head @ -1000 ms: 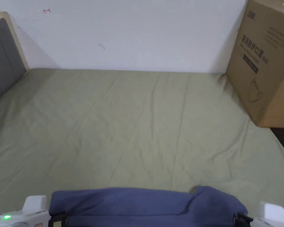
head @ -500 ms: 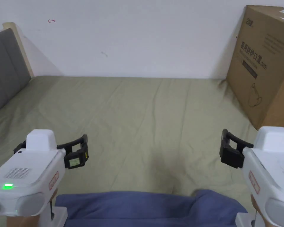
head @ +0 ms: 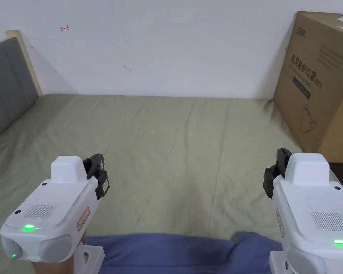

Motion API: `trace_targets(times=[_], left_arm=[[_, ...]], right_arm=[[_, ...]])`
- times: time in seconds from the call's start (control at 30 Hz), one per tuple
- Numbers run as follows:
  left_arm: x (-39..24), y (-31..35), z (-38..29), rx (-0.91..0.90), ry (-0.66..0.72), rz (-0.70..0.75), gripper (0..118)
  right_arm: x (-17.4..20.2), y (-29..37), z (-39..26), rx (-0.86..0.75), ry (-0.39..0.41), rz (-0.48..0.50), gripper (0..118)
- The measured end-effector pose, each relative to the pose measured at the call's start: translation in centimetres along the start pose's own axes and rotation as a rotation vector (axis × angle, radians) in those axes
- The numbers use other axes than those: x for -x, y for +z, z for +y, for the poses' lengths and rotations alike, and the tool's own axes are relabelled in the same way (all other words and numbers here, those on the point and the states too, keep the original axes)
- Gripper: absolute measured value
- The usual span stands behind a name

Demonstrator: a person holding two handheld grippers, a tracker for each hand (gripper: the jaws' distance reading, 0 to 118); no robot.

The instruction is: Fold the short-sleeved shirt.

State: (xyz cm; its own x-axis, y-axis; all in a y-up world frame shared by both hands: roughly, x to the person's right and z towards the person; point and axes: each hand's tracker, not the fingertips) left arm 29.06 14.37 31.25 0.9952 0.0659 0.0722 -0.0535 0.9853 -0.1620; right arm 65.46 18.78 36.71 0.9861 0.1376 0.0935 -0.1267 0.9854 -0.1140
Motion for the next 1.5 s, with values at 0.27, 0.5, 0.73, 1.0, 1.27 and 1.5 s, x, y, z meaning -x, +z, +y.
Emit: trace_targets(times=[0.27, 0.5, 0.73, 1.0, 1.27, 1.5], left_arm=[[4.1, -1.5, -1.0, 0.211, 0.181, -0.074, 0], [13.4, -4.0, -6.2, 0.503, 0.622, -0.271, 0], [19.1, -5.4, -12.5, 0.724, 0.654, -0.225, 2], [20.7, -6.5, -16.2, 0.760, 0.682, -0.189, 98], [21.9, -8.6, -20.1, 0.868, 0.684, -0.199, 94], [19.8, -8.6, -21.3, 0.868, 0.637, -0.195, 32]], right_arm=[[0.4, -0.7, -0.4, 0.027, -0.020, 0.027, 0], [0.9, -1.7, -1.0, 0.052, -0.015, 0.043, 0], [1.6, -3.2, -1.9, 0.087, 0.009, 0.038, 0], [2.1, -4.5, -3.2, 0.130, 0.019, 0.033, 0], [1.7, -5.3, -4.2, 0.172, 0.030, 0.023, 0], [1.1, -5.6, -4.8, 0.193, 0.017, 0.009, 0]])
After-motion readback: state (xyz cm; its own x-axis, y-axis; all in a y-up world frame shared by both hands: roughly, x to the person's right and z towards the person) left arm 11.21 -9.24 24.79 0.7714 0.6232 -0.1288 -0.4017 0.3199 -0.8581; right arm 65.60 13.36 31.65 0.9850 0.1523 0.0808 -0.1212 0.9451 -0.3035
